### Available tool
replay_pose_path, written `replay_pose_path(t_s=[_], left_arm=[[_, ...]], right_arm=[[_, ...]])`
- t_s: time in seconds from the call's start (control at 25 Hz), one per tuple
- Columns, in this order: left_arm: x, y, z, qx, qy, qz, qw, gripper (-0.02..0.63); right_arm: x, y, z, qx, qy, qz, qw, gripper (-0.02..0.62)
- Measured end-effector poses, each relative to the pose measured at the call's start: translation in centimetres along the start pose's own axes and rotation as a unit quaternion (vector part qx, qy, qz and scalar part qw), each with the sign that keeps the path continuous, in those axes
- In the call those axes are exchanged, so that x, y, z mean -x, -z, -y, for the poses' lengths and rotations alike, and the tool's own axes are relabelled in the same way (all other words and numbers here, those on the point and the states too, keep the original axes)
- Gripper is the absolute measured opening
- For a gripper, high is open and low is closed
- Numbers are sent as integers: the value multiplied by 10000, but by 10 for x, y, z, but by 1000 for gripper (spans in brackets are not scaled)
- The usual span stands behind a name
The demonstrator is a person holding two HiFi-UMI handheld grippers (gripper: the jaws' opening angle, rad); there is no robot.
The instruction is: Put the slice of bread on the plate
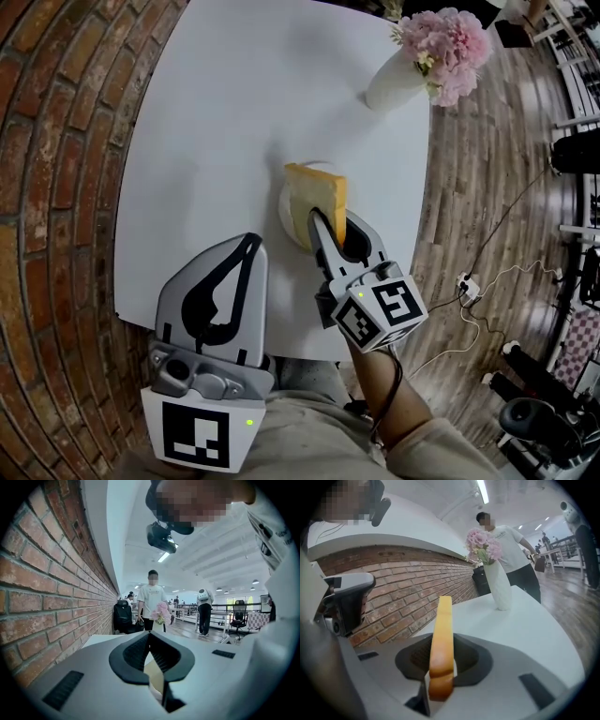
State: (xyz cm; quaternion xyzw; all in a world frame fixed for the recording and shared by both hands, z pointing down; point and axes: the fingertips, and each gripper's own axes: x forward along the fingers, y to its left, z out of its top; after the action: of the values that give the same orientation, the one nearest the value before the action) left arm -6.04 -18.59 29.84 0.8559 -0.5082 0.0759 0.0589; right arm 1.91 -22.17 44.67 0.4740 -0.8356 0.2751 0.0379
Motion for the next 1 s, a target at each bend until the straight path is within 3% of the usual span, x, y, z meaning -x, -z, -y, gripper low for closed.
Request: replay_pose_path(t_s=[0.56, 0.84, 1.0], left_arm=[[-5, 4, -6, 56, -97, -75, 9999, 11], [-7, 6, -5, 76, -128, -98, 9998, 10], [-7, 6, -5, 66, -118, -96, 9999, 11]], right_arm=[[-15, 12, 15, -674, -149, -71, 9976, 95], [-17, 16, 28, 356, 382, -425, 9977, 132], [-17, 16, 32, 683, 633, -565, 9940, 152]])
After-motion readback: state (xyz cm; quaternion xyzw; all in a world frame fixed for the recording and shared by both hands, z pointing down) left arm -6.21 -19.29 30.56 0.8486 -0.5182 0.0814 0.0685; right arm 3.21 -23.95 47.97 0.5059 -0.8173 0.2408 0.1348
